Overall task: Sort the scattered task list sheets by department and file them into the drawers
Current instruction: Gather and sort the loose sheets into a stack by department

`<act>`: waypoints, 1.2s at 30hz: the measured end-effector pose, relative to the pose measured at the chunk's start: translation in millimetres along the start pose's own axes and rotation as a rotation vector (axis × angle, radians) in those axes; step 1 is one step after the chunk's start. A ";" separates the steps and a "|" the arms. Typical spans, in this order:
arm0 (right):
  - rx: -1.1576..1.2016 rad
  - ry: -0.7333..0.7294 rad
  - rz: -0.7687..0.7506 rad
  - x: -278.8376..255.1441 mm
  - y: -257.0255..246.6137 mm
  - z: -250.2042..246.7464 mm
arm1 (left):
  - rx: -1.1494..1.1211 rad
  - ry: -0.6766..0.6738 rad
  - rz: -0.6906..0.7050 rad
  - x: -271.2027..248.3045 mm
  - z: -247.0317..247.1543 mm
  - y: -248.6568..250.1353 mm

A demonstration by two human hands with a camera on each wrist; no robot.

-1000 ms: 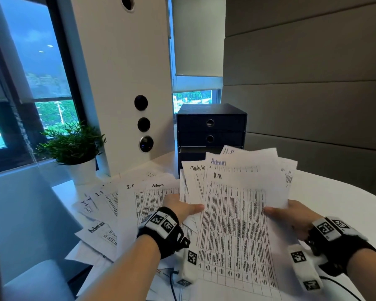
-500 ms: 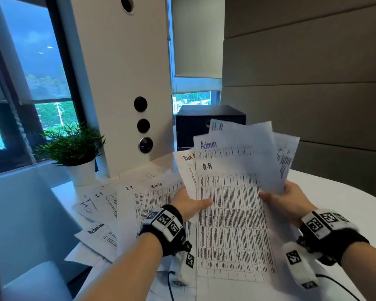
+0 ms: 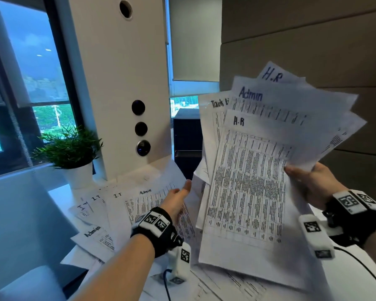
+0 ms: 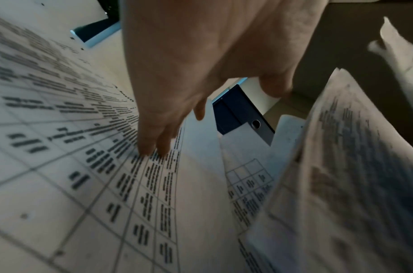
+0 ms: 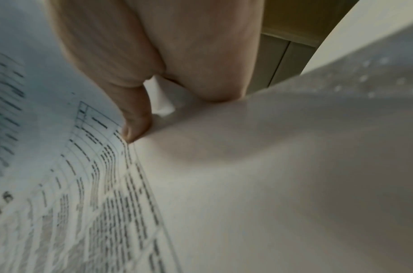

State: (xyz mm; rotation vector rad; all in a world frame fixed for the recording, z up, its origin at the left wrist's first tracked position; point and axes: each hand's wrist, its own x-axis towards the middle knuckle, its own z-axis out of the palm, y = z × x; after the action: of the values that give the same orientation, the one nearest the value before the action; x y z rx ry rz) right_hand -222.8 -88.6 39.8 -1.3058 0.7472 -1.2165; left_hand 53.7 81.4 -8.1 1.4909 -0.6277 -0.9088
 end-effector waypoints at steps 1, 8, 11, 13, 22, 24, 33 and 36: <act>-0.009 -0.004 0.011 0.3 2.2 -2.6 | -0.004 -0.005 -0.046 -0.7 1.3 -1.3; 0.052 -0.053 0.056 -10.2 18.3 -1.5 | -0.041 -0.203 -0.117 -2.6 16.1 -10.1; 0.002 -0.044 0.062 -10.5 17.8 -0.3 | 0.005 -0.251 -0.059 -2.3 24.7 -7.4; -0.060 0.022 0.039 -8.1 12.1 0.4 | 0.193 -0.233 -0.010 -0.1 28.9 -5.6; -0.455 0.293 -0.296 3.9 -39.5 -1.4 | 1.421 -0.258 0.049 -11.3 -23.0 -4.9; -0.456 0.283 -0.364 3.1 -56.7 9.2 | 1.424 -0.310 0.064 -16.8 -36.3 -5.8; -0.355 0.108 -0.463 -7.8 -91.8 57.2 | 1.510 0.091 -0.325 -14.9 -78.6 -22.6; -0.335 0.103 -0.436 -7.2 -86.2 58.5 | 1.457 0.158 -0.309 -14.6 -86.4 -19.9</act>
State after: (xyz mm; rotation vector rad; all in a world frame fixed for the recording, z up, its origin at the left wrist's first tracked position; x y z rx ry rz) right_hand -190.1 -50.9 131.6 -1.7565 0.7875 -1.5598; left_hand 114.9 144.3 -27.3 2.9772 -1.0337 -0.4649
